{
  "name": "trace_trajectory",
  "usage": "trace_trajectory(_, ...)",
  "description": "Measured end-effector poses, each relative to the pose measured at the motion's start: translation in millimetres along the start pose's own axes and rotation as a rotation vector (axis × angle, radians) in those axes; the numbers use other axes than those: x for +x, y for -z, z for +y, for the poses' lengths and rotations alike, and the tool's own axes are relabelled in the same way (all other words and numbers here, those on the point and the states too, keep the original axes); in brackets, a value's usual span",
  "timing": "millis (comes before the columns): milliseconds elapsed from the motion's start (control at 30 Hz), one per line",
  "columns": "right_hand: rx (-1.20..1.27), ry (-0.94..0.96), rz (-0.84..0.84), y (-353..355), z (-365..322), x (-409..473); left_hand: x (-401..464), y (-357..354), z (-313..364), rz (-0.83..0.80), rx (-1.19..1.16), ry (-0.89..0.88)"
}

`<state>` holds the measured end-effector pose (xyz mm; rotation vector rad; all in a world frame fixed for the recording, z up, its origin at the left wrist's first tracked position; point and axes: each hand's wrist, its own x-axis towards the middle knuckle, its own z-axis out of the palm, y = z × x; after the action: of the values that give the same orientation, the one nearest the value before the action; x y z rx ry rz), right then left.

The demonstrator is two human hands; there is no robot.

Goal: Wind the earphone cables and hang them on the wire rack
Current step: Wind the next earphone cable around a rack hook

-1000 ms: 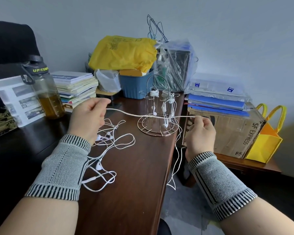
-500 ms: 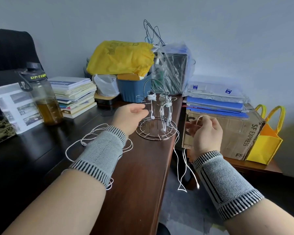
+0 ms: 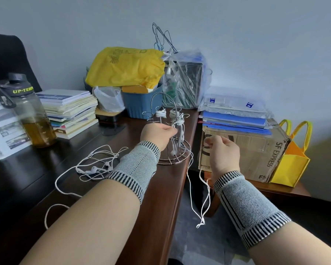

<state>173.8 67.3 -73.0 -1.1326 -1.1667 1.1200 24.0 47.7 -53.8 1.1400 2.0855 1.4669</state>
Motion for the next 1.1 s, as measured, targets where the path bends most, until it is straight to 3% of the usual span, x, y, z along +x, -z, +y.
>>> trace_trajectory(233,-0.352,0.199,-0.297,-39,17,33,4,-4,-6,0.002,0.018,-0.006)
trace_trajectory(367,-0.279,0.177,-0.4,-56,21,40,8,-5,-11,-0.011,0.045,-0.031)
trace_trajectory(533,-0.103,0.125,-0.375,-46,25,35,9,-5,-17,-0.033,0.076,-0.046)
trace_trajectory(667,-0.102,0.23,-0.297,-33,38,13,9,-9,-19,-0.118,-0.081,0.032)
trace_trajectory(800,-0.24,0.48,-0.362,-33,62,-17,2,-11,-7,-0.284,-0.484,0.243)
trace_trajectory(867,-0.315,0.551,-0.378,-35,72,-19,0,-10,-3,-0.369,-0.565,0.333)
trace_trajectory(1100,-0.329,0.292,-0.343,-23,69,9,6,-6,-7,-0.422,-0.522,0.321)
